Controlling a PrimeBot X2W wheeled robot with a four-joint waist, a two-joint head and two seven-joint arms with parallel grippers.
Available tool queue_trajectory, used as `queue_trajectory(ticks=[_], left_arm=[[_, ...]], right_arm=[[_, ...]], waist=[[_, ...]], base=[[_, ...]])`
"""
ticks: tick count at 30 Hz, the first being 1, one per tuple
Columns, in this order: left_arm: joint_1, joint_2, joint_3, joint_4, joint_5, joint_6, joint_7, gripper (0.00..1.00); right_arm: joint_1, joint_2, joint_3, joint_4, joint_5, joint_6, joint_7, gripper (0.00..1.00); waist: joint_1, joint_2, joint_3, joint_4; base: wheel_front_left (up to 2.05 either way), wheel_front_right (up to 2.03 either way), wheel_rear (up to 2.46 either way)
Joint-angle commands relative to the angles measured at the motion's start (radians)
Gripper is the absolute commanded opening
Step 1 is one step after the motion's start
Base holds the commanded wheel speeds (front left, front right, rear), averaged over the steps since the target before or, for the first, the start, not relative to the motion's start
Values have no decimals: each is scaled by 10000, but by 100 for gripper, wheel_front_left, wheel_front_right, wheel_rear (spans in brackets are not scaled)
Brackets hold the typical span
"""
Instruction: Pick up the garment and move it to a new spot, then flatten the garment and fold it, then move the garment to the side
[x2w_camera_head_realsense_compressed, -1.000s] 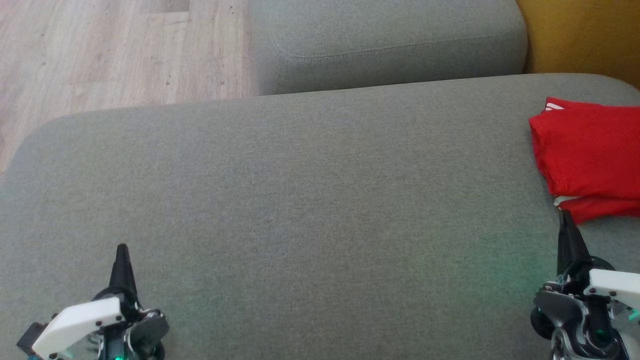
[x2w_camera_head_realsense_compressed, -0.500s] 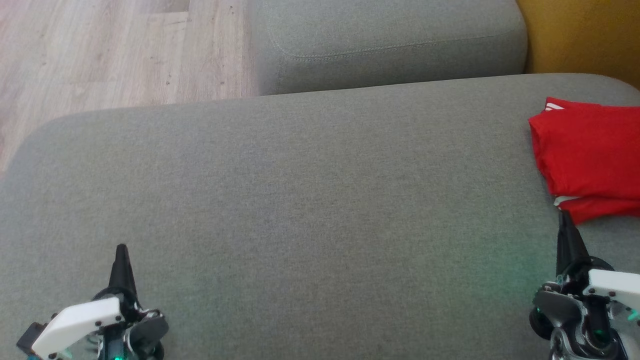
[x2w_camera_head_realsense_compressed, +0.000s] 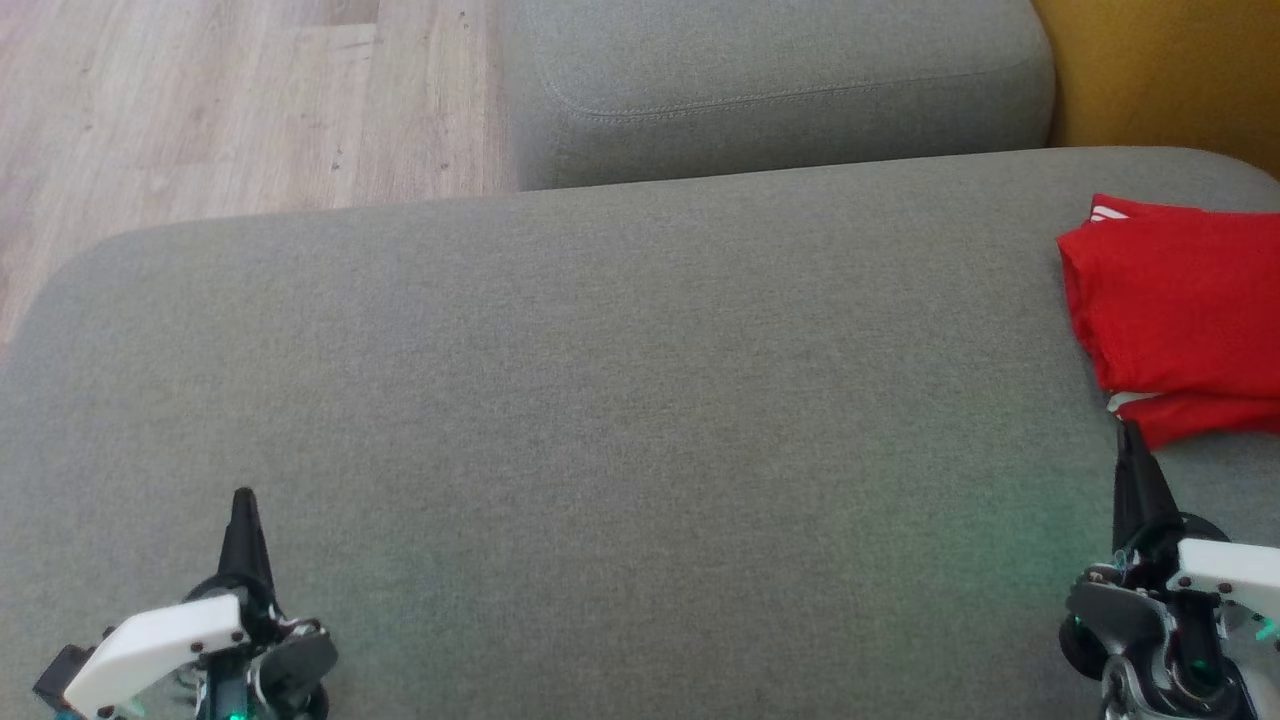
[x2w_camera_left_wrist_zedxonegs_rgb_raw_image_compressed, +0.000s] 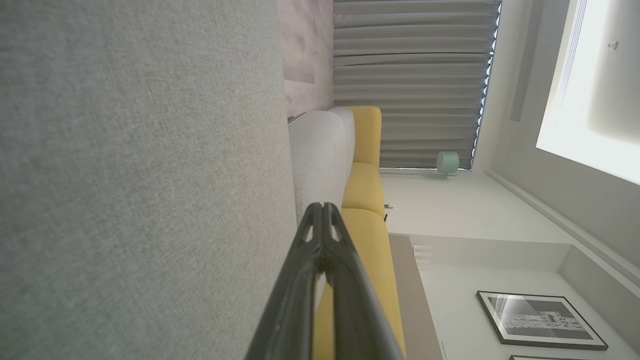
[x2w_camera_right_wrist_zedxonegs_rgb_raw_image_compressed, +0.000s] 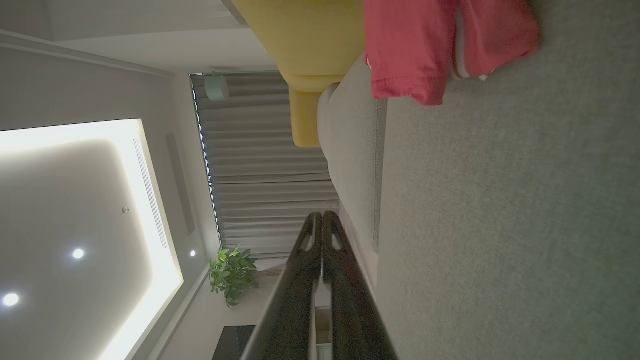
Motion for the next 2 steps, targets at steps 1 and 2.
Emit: queue_trajectory(ticks=[1,2], left_arm=[[-506,71,354,-282,116,-69,61,0],[-506,70,356,-282,118,-69,63,0]], right_arm=[[-497,-38,181,-375,-81,-7,40,0],[-497,-37,179,-375,-82,-7,41,0]], waist=[[0,0,0,0],[0,0,0,0]], base=[[0,0,0],[0,0,0]])
